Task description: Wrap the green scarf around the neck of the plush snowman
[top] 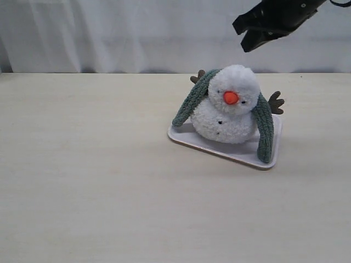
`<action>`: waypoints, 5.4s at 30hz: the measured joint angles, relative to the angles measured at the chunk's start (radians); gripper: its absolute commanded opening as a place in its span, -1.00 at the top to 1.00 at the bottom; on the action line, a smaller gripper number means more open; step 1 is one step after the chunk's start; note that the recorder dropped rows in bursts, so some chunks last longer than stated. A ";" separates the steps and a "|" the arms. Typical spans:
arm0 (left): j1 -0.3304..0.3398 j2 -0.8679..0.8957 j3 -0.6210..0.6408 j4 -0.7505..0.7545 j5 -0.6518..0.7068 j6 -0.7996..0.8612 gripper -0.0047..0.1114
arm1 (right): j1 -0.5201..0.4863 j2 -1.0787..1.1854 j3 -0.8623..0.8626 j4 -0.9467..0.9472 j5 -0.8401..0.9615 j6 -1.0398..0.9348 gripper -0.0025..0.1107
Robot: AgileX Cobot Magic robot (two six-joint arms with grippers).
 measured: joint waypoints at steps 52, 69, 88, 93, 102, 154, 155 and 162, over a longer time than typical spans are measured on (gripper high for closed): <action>0.000 0.000 0.000 0.000 0.000 0.000 0.92 | 0.246 0.380 -0.179 -0.339 -0.063 0.387 0.85; 0.000 0.000 0.000 0.000 0.000 0.000 0.92 | 0.446 0.408 -0.267 -0.610 0.039 -0.089 -0.10; 0.000 0.000 0.000 0.000 0.000 0.000 0.92 | 0.481 0.602 -0.267 -0.893 -0.021 -0.273 -0.10; 0.000 0.000 0.000 0.000 0.000 0.000 0.92 | 0.481 0.638 -0.267 -0.935 -0.063 -0.253 -0.10; 0.000 0.000 0.000 0.000 0.000 0.000 0.92 | 0.481 0.684 -0.267 -1.027 -0.076 -0.214 0.02; 0.000 0.000 0.000 0.000 0.000 0.000 0.92 | 0.390 0.450 -0.099 -0.449 0.026 -0.310 0.88; 0.000 0.000 0.000 0.000 0.000 0.000 0.92 | 0.390 0.440 -0.099 -0.449 0.030 -0.310 0.88; 0.000 0.000 0.000 0.000 0.000 0.000 0.92 | 0.390 0.393 -0.099 -0.447 0.078 -0.305 0.88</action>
